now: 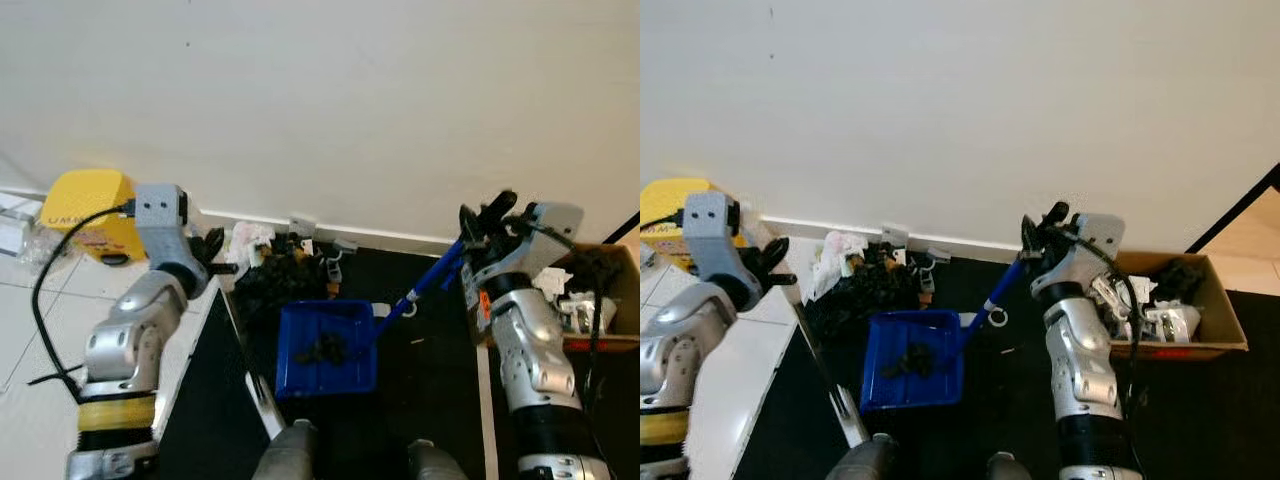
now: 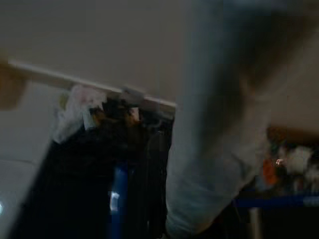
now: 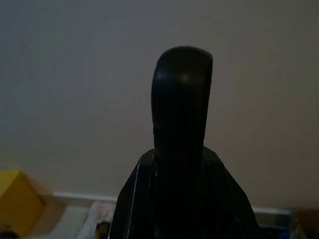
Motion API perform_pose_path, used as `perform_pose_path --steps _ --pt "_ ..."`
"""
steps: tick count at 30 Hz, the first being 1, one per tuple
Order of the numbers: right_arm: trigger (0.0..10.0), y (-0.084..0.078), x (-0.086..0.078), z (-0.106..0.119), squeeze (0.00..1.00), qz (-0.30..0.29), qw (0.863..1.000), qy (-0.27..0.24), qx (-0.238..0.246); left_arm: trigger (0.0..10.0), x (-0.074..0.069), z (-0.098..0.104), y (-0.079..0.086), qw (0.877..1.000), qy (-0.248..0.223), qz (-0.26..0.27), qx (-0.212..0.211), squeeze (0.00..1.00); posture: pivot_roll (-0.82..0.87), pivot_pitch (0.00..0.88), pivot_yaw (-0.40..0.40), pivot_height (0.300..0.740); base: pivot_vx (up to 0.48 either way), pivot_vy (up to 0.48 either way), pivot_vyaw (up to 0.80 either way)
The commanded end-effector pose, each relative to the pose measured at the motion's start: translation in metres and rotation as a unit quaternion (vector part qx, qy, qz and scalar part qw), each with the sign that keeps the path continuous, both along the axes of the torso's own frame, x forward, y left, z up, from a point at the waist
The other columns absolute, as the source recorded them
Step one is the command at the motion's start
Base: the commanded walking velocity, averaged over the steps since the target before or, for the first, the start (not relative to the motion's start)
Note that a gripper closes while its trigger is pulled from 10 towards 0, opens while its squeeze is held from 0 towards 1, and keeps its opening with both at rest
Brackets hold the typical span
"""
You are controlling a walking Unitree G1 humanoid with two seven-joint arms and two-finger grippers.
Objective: Sweep floor
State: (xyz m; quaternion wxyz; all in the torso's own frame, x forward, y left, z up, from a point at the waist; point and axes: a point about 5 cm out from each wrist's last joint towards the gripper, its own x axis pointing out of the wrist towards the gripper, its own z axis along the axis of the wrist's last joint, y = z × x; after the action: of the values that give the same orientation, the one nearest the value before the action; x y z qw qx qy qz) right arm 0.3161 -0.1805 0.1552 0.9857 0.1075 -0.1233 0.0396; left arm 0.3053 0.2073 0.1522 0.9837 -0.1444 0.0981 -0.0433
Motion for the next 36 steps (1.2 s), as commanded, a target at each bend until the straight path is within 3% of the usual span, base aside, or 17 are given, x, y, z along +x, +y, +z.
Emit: perform_pose_path --steps 1,3,6,9,13,16,20,25,36 --pt "10.0 -0.003 -0.001 0.017 0.0 -0.005 0.999 -0.035 0.024 10.0 -0.004 0.0 -0.009 0.999 -0.012 -0.012 -0.046 0.0 0.14 0.123 0.051 0.74 0.0 0.0 0.0" --pt "10.0 -0.003 -0.002 0.02 0.0 -0.007 0.999 -0.039 0.027 10.0 -0.005 -0.002 -0.013 0.998 -0.01 -0.024 -0.05 0.0 0.14 0.123 0.051 0.74 0.0 0.0 0.0" --pt "10.0 -0.007 -0.004 0.038 0.0 -0.02 0.997 -0.067 0.034 10.0 -0.017 -0.008 -0.04 0.995 0.007 -0.082 -0.051 0.0 0.13 0.122 0.052 0.74 0.0 0.0 0.0" --pt "10.0 -0.007 -0.004 0.042 0.0 -0.023 0.996 -0.074 0.035 10.0 -0.018 -0.007 -0.043 0.995 0.001 -0.092 -0.035 0.0 0.14 0.124 0.052 0.74 0.0 0.0 0.0" --pt "10.0 -0.008 -0.003 0.057 0.0 -0.032 0.993 -0.102 0.046 10.0 -0.012 0.0 -0.05 0.992 -0.045 -0.1 0.063 0.0 0.14 0.12 0.055 0.74 0.0 0.0 0.0" --pt "10.0 -0.006 -0.004 0.06 0.0 -0.024 0.993 -0.108 0.05 10.0 -0.01 0.003 -0.052 0.991 -0.053 -0.099 0.07 0.0 0.14 0.119 0.055 0.74 0.0 0.0 0.0" --pt "10.0 0.002 -0.003 0.066 0.0 -0.005 0.991 -0.119 0.06 10.0 -0.007 0.005 -0.054 0.983 -0.073 -0.1 0.136 0.0 0.15 0.114 0.052 0.74 0.0 0.0 0.0" --pt "10.0 0.003 0.0 0.067 0.0 -0.007 0.991 -0.12 0.063 10.0 -0.008 0.004 -0.059 0.985 -0.071 -0.106 0.118 0.0 0.15 0.113 0.05 0.74 0.0 0.0 0.0" --pt "10.0 -0.005 0.003 0.067 0.0 -0.023 0.989 -0.117 0.088 10.0 -0.011 -0.004 -0.064 0.978 -0.079 -0.121 0.153 0.0 0.15 0.117 0.049 0.74 0.0 0.0 0.0"
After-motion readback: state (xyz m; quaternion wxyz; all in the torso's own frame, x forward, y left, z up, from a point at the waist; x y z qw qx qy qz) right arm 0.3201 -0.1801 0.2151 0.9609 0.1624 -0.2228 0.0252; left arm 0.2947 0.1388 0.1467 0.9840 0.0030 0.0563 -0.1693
